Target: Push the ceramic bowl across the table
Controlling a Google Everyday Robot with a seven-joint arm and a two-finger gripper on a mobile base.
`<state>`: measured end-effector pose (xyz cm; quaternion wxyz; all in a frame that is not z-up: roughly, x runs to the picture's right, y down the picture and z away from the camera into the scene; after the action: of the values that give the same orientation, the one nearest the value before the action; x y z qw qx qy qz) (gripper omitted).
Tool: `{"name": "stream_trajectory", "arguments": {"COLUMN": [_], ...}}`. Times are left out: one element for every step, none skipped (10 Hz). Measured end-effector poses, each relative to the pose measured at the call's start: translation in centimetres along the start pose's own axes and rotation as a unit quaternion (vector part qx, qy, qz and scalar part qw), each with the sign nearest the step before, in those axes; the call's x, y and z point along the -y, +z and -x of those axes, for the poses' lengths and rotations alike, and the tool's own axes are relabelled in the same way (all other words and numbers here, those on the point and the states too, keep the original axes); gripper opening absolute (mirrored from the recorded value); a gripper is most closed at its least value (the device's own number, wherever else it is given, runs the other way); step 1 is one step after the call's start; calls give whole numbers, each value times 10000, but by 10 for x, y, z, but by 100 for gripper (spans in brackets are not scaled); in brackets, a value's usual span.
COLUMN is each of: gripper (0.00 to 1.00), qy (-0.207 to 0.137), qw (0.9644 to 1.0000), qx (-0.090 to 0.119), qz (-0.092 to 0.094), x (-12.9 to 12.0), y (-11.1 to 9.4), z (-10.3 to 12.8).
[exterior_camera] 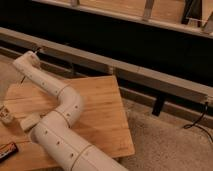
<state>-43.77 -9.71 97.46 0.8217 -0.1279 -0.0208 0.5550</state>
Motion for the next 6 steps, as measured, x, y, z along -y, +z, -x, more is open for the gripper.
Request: {"name": "stream_trajectory", "arguments": {"gripper": [65,65,65,65,65,65], "qy": [-3,-69,-187,-274,-268,-242], "qw": [9999,9995,9995,9995,9996,9996], "qx": [150,312,265,119,17,-118], "qz": [-25,8,47,69,86,46], "x": [0,-5,-10,-12,-11,-6], "y": [-14,-45,-68,-90,-105,-114], "z": [8,16,12,4,-1,-9]}}
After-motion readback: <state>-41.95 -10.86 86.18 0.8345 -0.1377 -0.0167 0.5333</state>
